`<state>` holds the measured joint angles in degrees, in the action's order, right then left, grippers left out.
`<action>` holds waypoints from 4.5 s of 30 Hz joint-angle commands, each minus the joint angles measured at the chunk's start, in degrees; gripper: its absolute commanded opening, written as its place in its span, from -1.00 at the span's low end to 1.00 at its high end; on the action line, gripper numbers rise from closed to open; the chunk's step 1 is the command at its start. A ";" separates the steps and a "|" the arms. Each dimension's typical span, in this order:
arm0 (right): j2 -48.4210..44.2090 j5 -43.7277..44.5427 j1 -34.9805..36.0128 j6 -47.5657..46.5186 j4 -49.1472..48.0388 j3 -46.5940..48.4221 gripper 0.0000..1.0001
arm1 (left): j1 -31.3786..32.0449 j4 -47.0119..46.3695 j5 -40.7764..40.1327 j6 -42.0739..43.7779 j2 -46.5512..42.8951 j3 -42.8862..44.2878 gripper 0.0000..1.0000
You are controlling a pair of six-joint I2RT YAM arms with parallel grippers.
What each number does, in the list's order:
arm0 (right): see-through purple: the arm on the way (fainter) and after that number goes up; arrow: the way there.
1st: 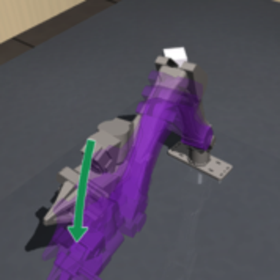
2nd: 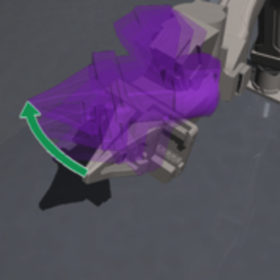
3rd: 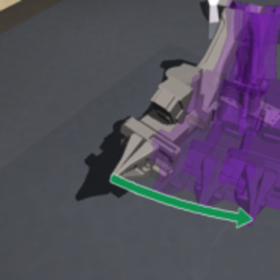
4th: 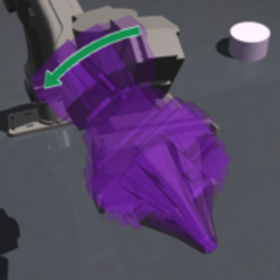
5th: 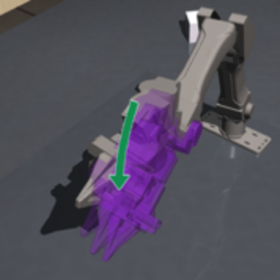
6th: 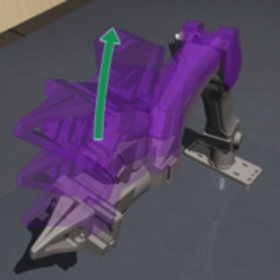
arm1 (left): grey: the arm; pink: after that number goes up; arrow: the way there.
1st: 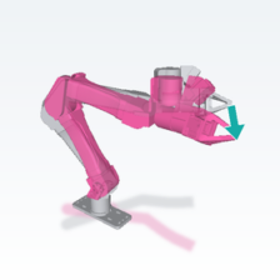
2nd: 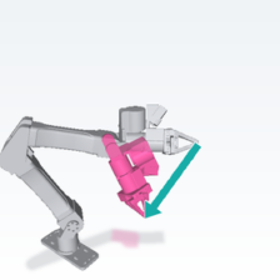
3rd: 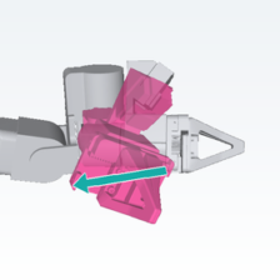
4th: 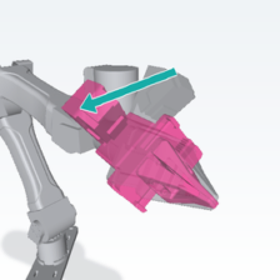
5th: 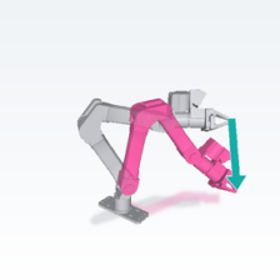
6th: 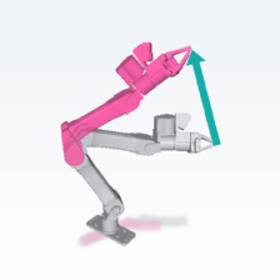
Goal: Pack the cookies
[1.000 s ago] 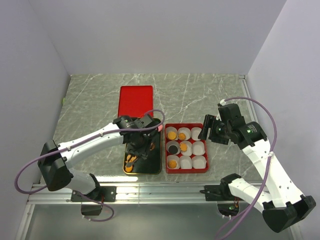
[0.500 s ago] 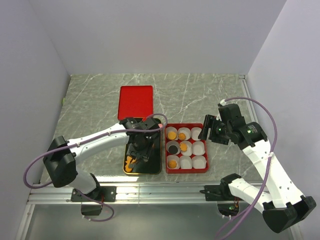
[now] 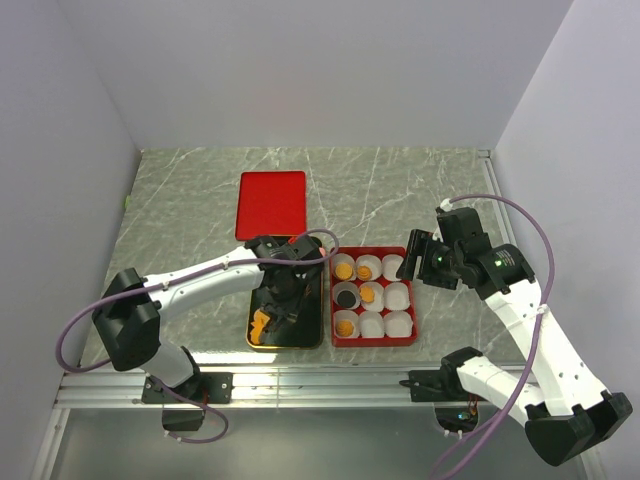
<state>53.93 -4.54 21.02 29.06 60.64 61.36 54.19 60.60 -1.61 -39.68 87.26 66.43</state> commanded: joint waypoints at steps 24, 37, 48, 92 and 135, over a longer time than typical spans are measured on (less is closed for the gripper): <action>0.12 -0.03 0.08 0.12 -1.67 -0.72 0.50 | 2.40 5.76 6.79 7.16 -6.14 19.96 -0.31; -0.23 -0.30 0.08 0.30 -1.84 -1.42 0.50 | 9.09 1.80 15.31 6.90 -4.74 13.90 -0.27; -0.23 -0.21 0.08 -0.05 -1.84 -1.42 0.50 | 9.79 0.57 17.51 6.72 -3.07 10.65 -0.17; 0.38 0.58 0.08 -0.06 -1.76 -1.07 0.50 | -8.14 2.07 -1.12 10.15 -3.16 12.32 0.11; 2.67 4.18 -0.27 -1.72 -1.93 0.42 0.50 | -13.15 -6.19 9.33 16.74 12.14 13.81 -0.05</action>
<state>56.66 -1.83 20.99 28.08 59.99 60.29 41.21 55.88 4.69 -24.47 99.39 80.40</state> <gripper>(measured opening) 0.752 0.485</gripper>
